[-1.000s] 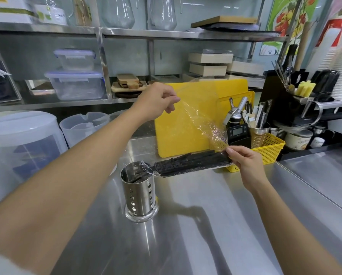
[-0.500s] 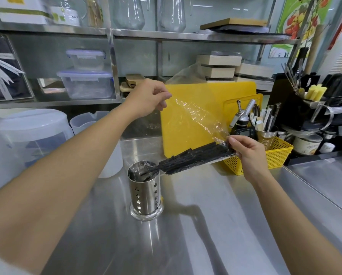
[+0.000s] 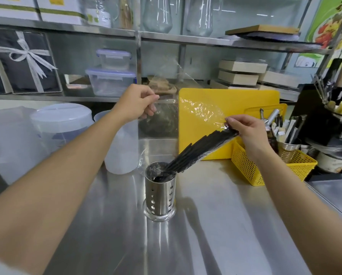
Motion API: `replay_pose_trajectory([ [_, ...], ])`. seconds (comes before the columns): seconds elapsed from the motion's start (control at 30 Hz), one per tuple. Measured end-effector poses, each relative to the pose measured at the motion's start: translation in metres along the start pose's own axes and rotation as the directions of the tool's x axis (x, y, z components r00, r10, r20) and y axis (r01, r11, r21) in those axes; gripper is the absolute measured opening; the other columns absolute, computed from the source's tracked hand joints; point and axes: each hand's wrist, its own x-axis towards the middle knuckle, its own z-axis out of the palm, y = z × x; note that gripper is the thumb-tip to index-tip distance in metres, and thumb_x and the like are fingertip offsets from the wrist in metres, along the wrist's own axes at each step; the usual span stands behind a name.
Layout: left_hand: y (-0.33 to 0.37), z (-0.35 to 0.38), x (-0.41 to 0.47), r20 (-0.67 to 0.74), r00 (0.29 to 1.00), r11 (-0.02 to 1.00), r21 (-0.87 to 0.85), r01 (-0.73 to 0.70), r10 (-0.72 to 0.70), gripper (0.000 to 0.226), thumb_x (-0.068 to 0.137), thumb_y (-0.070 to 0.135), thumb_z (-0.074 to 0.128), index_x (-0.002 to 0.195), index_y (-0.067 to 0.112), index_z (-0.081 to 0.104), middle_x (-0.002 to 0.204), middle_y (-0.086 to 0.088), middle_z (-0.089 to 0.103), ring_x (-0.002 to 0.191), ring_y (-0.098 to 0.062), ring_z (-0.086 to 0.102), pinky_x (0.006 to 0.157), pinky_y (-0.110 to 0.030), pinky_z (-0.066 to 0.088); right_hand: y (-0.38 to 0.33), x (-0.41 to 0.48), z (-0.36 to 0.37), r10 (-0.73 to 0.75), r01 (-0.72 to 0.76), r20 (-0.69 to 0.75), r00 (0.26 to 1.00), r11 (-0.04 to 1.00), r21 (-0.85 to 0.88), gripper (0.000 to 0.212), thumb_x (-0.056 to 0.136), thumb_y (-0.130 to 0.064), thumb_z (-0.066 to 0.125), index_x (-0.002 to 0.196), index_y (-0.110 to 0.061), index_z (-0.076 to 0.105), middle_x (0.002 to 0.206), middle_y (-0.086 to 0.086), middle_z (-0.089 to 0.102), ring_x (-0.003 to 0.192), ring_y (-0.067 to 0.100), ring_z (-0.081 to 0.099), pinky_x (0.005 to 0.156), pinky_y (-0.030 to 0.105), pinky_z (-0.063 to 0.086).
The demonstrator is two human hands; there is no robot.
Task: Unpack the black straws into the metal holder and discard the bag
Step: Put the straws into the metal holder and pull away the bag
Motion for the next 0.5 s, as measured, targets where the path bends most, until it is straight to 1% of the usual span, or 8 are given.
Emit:
replay_pose_trajectory([
  [0.07,-0.010,-0.006,-0.001,-0.008,1.000,1.000,-0.011,0.021,-0.021,0.014,0.092,0.021,0.053,0.089,0.012,0.062,0.074,-0.009,0.067,0.065,-0.020,0.066,0.073,-0.042,0.055,-0.006,0.006,0.008,-0.004,0.004,0.018,1.000,1.000,0.007,0.008,0.084,-0.014,0.061,0.087,-0.010,0.069,0.080,0.005,0.066,0.078,0.015,0.059,0.074,0.026,0.047],
  [0.13,-0.019,-0.010,-0.002,-0.024,0.999,0.999,-0.017,0.034,-0.035,0.014,0.092,0.022,0.053,0.083,0.016,0.061,0.072,-0.008,0.067,0.065,-0.020,0.066,0.069,-0.040,0.055,-0.011,0.010,0.016,-0.017,0.017,0.021,1.000,1.000,0.001,0.009,0.085,-0.013,0.061,0.089,-0.009,0.068,0.078,0.004,0.065,0.076,0.014,0.059,0.074,0.024,0.047],
  [0.2,-0.029,-0.013,-0.004,-0.041,0.998,0.997,-0.054,0.052,-0.054,0.014,0.092,0.022,0.053,0.080,0.019,0.060,0.072,-0.007,0.067,0.063,-0.018,0.065,0.066,-0.036,0.053,-0.014,0.012,0.023,-0.021,0.020,0.029,0.999,1.000,0.008,0.008,0.085,-0.014,0.061,0.086,-0.012,0.068,0.077,0.003,0.065,0.075,0.014,0.059,0.074,0.023,0.046],
  [0.23,-0.033,-0.014,-0.006,-0.046,0.997,0.995,-0.074,0.063,-0.067,0.014,0.092,0.023,0.052,0.081,0.019,0.060,0.073,-0.007,0.067,0.062,-0.016,0.065,0.065,-0.034,0.053,-0.016,0.013,0.027,-0.017,0.017,0.034,0.999,1.000,0.015,0.008,0.085,-0.015,0.061,0.086,-0.013,0.068,0.077,0.003,0.065,0.075,0.015,0.059,0.075,0.024,0.046],
  [0.37,-0.049,-0.019,-0.015,-0.072,0.992,0.990,-0.109,0.093,-0.101,0.014,0.093,0.021,0.051,0.085,0.015,0.060,0.072,-0.006,0.065,0.052,-0.003,0.064,0.059,-0.025,0.054,-0.015,0.012,0.035,-0.001,0.000,0.039,0.999,1.000,0.029,0.016,0.086,-0.017,0.060,0.096,-0.006,0.067,0.080,0.002,0.065,0.076,0.011,0.060,0.070,0.023,0.045],
  [0.43,-0.055,-0.020,-0.020,-0.087,0.990,0.986,-0.127,0.104,-0.116,0.014,0.093,0.020,0.051,0.086,0.012,0.060,0.071,-0.006,0.065,0.051,-0.002,0.064,0.055,-0.021,0.054,-0.013,0.012,0.035,0.001,-0.002,0.046,0.999,1.000,0.013,0.014,0.086,-0.017,0.060,0.093,-0.008,0.067,0.082,0.000,0.066,0.080,0.012,0.061,0.073,0.027,0.047],
  [0.5,-0.061,-0.021,-0.023,-0.089,0.988,0.985,-0.128,0.113,-0.125,0.014,0.093,0.019,0.050,0.086,0.013,0.061,0.073,-0.007,0.065,0.056,-0.007,0.065,0.058,-0.023,0.055,-0.013,0.012,0.034,-0.004,0.005,0.060,0.998,1.000,-0.008,0.008,0.085,-0.019,0.061,0.089,-0.014,0.067,0.085,0.000,0.067,0.087,0.017,0.062,0.077,0.031,0.049],
])
